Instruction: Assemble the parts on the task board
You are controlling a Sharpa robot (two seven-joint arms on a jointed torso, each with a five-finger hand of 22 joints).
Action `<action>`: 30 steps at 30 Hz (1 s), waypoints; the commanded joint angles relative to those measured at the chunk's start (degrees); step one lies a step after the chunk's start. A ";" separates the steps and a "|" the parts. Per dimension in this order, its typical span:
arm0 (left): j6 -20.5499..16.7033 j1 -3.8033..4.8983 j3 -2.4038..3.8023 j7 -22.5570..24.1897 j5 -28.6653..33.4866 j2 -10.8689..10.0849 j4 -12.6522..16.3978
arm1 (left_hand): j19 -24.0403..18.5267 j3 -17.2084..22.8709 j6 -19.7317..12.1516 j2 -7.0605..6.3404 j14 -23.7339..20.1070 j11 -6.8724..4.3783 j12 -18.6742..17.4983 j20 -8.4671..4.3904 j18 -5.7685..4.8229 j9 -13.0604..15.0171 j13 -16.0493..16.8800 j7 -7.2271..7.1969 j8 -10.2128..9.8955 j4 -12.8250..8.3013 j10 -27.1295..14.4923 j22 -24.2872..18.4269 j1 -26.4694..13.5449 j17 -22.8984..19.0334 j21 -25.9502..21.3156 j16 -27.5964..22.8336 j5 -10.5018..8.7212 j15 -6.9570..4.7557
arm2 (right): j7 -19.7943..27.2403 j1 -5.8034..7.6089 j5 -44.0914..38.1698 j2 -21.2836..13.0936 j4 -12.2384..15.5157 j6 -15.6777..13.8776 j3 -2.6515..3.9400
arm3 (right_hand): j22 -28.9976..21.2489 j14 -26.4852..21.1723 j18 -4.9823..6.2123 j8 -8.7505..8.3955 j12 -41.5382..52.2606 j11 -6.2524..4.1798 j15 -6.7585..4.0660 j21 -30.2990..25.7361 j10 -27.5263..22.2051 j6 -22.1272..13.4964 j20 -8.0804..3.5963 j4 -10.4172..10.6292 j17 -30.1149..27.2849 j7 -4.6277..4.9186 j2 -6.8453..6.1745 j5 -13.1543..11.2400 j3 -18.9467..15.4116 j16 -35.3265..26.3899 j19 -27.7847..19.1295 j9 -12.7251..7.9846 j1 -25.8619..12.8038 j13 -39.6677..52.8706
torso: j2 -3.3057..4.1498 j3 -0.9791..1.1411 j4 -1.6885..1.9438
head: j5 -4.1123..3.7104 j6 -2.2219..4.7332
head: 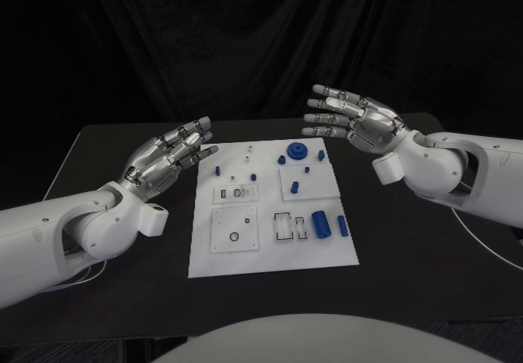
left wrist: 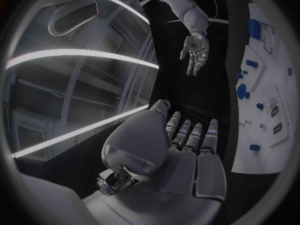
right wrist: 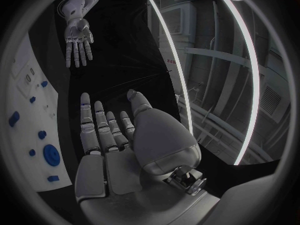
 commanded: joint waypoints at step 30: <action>-2.47 0.85 1.30 19.09 2.43 -5.46 7.25 | 6.50 4.21 7.54 -2.18 8.51 2.94 8.97 0.02 0.66 0.78 1.30 0.38 2.07 -1.61 7.39 1.41 -3.02 1.98 3.97 5.90 3.84 0.37 | -32.55 11.14 -90.35 5.94 0.40 -27.52 0.09 | 74.82 51.24 -7.66 -2.15 -1.37 -4.16 -9.89 67.80 32.61 25.48 -8.84 -5.07 33.13 2.27 -8.77 -14.36 9.25 47.69 45.15 0.63 -5.78 -1.14 | 7.87 -1.35 1.62 | 0.13 5.06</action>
